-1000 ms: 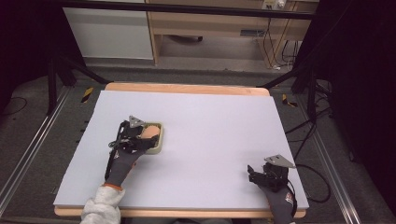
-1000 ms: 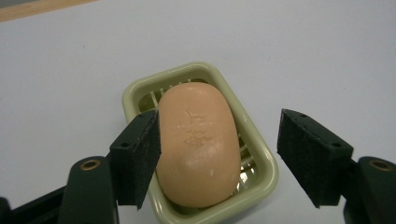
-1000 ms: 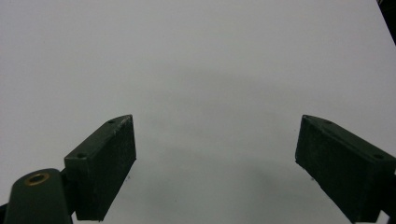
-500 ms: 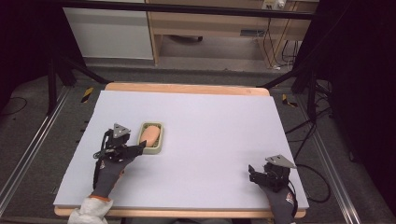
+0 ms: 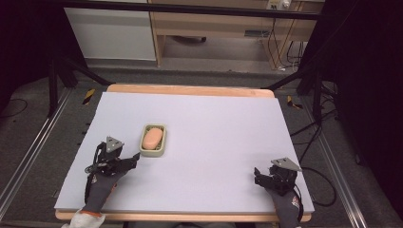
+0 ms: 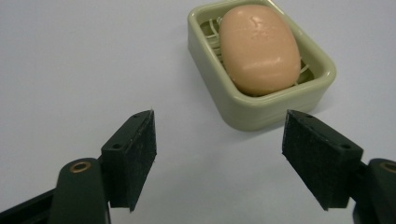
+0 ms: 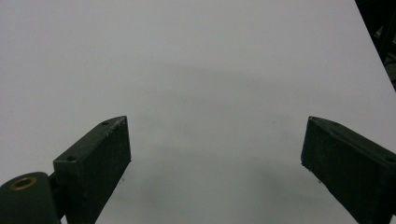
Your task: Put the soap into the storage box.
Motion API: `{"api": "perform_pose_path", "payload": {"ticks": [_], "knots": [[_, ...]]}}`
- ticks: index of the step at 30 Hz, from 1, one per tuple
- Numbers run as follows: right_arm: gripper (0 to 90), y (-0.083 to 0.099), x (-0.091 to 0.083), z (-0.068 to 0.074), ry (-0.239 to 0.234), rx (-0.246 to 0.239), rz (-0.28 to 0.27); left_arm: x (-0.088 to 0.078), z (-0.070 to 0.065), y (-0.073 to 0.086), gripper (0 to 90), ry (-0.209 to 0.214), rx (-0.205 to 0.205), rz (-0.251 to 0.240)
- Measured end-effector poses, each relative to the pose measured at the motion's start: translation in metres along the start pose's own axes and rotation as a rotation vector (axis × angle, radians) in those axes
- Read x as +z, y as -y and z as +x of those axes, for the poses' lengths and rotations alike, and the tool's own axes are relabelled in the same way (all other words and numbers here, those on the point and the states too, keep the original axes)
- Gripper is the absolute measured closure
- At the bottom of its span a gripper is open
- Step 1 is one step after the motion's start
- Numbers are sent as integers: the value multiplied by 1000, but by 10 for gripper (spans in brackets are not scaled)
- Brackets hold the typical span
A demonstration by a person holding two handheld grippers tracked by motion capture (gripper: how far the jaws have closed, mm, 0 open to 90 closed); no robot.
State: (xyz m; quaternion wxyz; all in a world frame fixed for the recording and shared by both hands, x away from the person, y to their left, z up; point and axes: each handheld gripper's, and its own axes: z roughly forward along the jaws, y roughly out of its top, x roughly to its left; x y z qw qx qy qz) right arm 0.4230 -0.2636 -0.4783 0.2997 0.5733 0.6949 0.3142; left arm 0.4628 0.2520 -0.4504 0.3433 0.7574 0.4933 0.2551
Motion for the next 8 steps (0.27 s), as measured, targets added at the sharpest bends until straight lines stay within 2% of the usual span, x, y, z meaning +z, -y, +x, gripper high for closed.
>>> {"api": "perform_pose_path", "payload": {"ticks": [8], "knots": [[74, 0, 0, -2, 28, 13, -13, 0, 6, 13, 252, -4, -1, 9]]}}
